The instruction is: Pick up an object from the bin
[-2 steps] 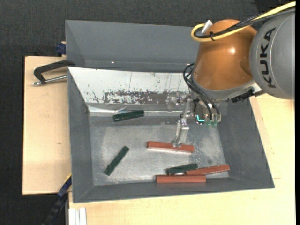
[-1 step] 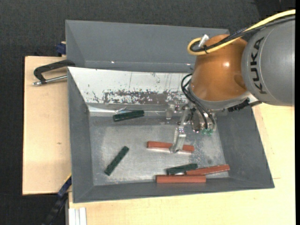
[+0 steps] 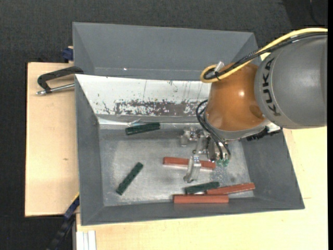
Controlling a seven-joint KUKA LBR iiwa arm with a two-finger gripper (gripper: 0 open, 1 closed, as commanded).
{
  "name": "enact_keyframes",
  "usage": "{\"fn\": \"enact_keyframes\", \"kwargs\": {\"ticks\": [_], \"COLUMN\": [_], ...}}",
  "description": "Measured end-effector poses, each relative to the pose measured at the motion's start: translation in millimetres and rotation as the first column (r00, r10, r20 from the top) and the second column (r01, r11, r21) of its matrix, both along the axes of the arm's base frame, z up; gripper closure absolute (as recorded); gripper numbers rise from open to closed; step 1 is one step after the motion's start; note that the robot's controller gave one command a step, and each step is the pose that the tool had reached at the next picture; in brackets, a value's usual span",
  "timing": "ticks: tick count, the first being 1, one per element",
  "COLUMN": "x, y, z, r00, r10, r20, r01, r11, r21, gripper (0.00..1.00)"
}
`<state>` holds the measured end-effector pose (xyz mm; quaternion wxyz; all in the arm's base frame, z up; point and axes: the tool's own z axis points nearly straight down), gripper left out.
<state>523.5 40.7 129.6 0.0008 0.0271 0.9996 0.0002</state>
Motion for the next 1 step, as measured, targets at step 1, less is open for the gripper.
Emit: {"fn": "enact_keyframes", "kwargs": {"ticks": [1], "x": [-4.3], "y": [-18.3], "z": [-57.4], "r00": [1.000], "r10": [0.019], "r20": [0.000], "r01": [-0.019], "r11": [1.000], "r21": [0.001], "gripper": [1.00]}}
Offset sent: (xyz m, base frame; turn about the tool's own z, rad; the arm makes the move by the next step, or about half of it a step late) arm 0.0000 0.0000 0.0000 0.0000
